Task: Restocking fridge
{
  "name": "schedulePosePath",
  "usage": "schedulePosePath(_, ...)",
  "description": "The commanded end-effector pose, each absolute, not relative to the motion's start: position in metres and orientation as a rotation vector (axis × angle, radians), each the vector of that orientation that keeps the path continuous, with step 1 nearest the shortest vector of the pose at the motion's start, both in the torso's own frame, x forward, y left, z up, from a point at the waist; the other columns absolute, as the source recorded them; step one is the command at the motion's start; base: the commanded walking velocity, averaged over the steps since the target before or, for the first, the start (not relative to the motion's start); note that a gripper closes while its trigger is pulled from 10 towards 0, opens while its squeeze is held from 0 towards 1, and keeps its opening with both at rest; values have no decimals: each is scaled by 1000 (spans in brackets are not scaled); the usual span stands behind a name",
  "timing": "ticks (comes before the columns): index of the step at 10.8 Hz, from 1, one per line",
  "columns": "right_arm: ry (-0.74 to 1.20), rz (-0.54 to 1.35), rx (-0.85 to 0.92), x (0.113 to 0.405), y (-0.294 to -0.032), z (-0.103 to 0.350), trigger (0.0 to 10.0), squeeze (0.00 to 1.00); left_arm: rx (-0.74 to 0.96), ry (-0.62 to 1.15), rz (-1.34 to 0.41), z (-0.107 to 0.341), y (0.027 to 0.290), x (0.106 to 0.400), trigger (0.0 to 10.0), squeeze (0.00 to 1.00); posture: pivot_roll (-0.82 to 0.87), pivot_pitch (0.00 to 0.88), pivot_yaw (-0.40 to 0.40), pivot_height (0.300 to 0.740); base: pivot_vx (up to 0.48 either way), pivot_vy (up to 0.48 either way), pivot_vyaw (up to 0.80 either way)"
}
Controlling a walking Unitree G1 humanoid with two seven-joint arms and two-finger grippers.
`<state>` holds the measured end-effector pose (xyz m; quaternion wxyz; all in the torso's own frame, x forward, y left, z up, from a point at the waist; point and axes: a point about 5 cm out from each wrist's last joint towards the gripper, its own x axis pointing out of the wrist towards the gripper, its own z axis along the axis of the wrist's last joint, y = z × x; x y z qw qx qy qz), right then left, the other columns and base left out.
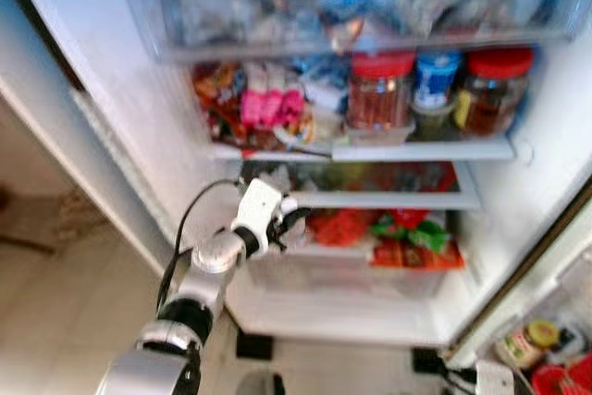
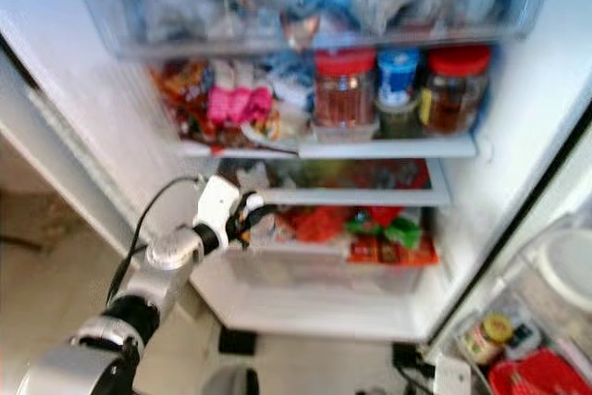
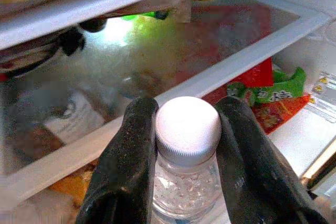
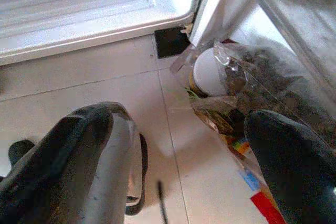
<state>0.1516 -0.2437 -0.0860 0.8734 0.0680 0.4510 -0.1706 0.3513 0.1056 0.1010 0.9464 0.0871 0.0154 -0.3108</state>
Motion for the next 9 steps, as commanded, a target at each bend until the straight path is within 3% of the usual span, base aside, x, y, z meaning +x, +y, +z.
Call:
schedulePosePath(1, 937, -365, 148, 153, -244, -85, 10000, 0, 194, 42, -617, 100, 113, 352, 10000, 0, 38, 17, 92, 649, 0, 0, 0)
schedulePosePath(9, 926, -326, 124, 157, -242, -84, 10000, 0, 208, 22, -573, 104, 119, 355, 10000, 0, 40, 27, 89, 641, 0, 0, 0)
